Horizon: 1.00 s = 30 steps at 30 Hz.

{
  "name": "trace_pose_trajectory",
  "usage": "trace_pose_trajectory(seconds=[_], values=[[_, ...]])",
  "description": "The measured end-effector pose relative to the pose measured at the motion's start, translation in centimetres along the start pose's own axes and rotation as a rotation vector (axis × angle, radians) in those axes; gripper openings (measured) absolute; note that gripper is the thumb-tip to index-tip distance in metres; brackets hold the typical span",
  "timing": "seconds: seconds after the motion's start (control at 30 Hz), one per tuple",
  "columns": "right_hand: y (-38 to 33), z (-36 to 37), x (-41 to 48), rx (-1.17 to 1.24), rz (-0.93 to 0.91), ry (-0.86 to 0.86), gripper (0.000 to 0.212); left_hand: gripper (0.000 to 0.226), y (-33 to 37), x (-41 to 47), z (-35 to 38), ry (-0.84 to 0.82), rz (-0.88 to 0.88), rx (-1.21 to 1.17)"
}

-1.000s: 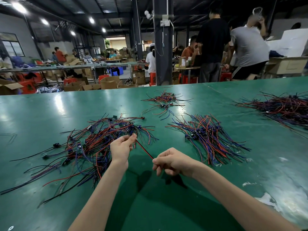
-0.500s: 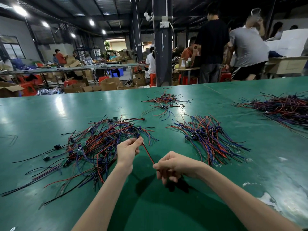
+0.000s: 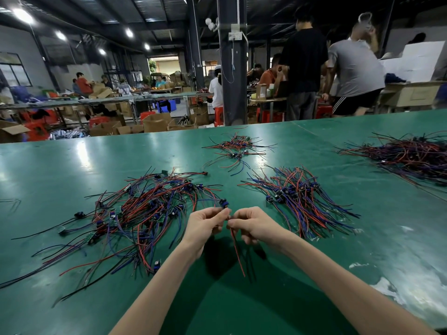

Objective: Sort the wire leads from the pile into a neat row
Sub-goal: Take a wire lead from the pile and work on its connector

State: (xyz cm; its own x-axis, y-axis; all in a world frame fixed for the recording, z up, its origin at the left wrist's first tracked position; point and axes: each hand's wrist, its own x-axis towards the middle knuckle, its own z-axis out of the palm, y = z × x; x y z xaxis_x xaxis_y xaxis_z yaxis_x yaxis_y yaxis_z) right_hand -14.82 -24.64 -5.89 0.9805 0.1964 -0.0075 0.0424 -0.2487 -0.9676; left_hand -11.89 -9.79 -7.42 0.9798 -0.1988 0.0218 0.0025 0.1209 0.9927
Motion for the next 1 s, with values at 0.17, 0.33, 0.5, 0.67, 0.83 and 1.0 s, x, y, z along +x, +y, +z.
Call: trace_pose_trajectory(seconds=[0.17, 0.33, 0.5, 0.67, 0.83, 1.0], values=[[-1.0, -2.9, 1.0, -0.132, -0.085, 0.217, 0.012, 0.008, 0.1, 0.0, -0.1, -0.001, -0.044, -0.013], [-0.6, -8.2, 1.6, -0.267, -0.078, 0.566, 0.010, 0.005, -0.3, 0.3, -0.6, 0.043, 0.108, 0.356], [2.2, -11.5, 0.9, -0.656, 0.289, 0.674, 0.026, 0.025, -0.6, 0.4, -1.7, 0.205, 0.332, 1.092], [2.4, -10.8, 0.5, -0.803, 0.392, 0.688, 0.015, 0.034, -0.2, 0.5, -3.2, 0.346, 0.085, 1.479], [2.0, -9.5, 0.3, -0.875, 0.202, 0.819, 0.015, 0.027, -0.1, 0.4, -3.6, 0.342, 0.041, 1.549], [1.5, -7.7, 0.4, -0.852, -0.057, 0.861, 0.014, 0.026, 0.3, 0.4, -3.7, 0.377, 0.075, 1.522]])
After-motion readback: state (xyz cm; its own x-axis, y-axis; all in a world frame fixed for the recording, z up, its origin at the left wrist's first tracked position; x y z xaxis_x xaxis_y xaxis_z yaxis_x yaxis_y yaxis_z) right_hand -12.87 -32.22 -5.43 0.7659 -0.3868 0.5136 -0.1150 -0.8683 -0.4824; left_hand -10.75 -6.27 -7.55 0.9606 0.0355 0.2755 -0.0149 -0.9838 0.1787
